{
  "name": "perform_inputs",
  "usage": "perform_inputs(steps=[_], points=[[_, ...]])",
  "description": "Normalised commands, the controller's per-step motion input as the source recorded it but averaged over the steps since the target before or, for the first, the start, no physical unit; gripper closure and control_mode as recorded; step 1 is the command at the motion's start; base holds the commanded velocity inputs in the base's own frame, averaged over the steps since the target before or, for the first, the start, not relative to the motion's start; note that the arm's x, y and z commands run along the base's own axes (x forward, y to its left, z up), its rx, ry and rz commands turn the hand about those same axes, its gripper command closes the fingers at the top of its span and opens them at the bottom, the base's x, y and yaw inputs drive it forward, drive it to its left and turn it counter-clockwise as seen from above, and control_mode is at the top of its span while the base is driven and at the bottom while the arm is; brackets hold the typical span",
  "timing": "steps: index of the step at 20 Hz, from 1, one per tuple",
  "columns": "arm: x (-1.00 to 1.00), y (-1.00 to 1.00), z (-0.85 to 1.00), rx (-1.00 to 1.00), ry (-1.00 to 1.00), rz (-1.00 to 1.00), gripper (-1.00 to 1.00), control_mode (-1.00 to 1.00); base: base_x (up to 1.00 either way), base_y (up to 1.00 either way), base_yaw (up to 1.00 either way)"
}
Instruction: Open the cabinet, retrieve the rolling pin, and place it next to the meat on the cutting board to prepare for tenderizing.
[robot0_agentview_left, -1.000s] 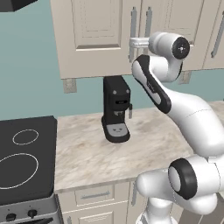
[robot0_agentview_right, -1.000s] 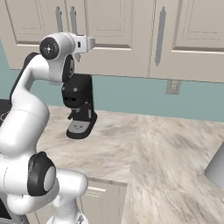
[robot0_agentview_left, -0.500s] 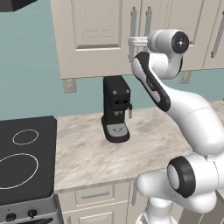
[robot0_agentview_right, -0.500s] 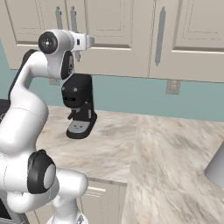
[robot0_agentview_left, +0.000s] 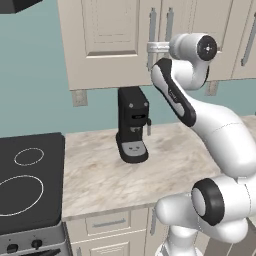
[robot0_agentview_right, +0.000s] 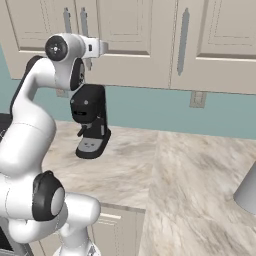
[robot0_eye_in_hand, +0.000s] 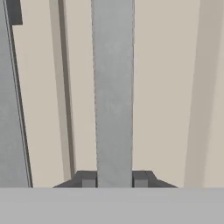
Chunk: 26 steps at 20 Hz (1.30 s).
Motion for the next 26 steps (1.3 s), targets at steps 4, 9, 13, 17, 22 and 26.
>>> perform_inputs(steps=[4, 9, 13, 17, 22, 26], points=[[0.06, 0.0, -0.11, 0.0, 0.0, 0.05, 1.0, -1.0, 0.0, 0.0, 0.0], [-0.05, 0.0, -0.17, 0.0, 0.0, 0.05, 1.0, -1.0, 0.0, 0.0, 0.0], [-0.42, -0.01, -0.13, 0.0, -0.01, 0.02, 1.0, -1.0, 0.0, 0.0, 0.0], [-0.68, -0.12, -0.06, 0.0, 0.0, 0.02, 1.0, -1.0, 0.0, 0.0, 0.0], [-0.82, -0.33, -0.01, 0.0, 0.0, 0.01, 1.0, -1.0, 0.0, 0.0, 0.0], [-0.81, -0.48, 0.0, 0.0, 0.0, 0.02, 1.0, -1.0, 0.0, 0.0, 0.0]])
